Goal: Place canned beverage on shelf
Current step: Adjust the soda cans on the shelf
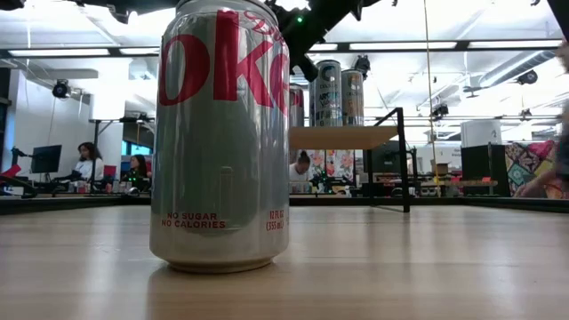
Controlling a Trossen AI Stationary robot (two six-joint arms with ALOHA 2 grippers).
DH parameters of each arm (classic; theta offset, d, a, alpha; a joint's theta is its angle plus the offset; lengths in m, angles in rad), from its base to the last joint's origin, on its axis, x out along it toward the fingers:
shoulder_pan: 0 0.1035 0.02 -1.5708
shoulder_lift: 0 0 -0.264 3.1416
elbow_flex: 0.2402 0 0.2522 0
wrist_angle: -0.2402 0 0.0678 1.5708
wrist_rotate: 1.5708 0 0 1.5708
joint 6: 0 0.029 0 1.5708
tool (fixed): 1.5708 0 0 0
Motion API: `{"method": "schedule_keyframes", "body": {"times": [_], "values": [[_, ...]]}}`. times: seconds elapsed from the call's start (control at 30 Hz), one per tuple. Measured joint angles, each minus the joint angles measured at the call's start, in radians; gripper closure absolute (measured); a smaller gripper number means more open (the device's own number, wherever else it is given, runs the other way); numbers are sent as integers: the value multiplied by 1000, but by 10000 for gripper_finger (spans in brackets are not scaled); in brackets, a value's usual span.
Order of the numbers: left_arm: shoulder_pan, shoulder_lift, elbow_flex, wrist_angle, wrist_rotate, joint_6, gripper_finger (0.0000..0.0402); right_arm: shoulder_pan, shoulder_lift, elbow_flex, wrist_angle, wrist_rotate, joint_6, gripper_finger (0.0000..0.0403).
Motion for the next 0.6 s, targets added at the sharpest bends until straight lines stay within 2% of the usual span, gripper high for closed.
{"method": "schedule_keyframes", "body": {"times": [0.23,0.6], "values": [[0,0,0,0,0,0,402,-2,4,0,15,54,-22,394],[0,0,0,0,0,0,402,-15,4,0,16,76,-29,394]]}}
